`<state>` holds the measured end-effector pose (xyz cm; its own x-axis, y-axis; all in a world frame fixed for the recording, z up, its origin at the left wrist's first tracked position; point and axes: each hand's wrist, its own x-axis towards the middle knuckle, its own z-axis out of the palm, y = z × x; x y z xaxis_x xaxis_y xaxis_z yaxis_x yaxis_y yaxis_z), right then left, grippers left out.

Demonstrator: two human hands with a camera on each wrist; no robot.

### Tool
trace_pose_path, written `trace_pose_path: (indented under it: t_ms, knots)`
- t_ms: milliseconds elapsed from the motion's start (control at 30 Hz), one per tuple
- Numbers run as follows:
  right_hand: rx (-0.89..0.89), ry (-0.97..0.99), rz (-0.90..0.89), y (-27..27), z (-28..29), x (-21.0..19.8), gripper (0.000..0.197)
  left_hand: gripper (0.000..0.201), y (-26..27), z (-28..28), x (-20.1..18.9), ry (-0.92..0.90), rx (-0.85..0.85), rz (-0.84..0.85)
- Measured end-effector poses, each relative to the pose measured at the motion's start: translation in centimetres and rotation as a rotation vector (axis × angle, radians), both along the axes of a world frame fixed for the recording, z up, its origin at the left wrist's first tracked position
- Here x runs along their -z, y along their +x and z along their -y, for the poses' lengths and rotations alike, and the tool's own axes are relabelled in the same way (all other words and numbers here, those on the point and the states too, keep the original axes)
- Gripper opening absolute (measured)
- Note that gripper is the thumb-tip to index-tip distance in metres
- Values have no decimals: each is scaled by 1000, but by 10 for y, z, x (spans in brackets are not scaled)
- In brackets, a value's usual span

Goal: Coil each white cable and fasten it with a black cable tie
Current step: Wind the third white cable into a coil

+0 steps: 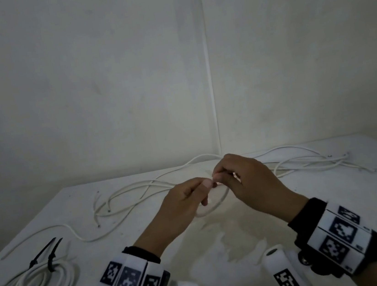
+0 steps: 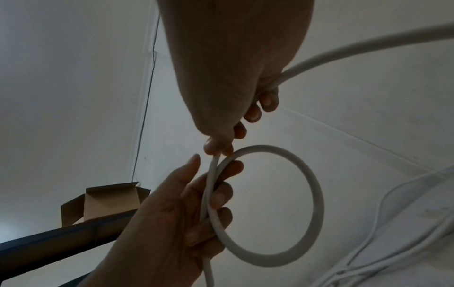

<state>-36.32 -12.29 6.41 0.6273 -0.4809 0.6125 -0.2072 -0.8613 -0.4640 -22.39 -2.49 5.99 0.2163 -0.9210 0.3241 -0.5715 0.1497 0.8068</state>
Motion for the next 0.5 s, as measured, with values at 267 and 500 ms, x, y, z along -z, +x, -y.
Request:
trace_pose_path:
  t_ms: [267,500]
  knots:
    - [32,107,-50,-12,9,-8,15,19,3,-4,-9,8,89,-36]
    - [-131,262,-113,-14,9,-13,25,28,4,-6,-9,13,94,-35]
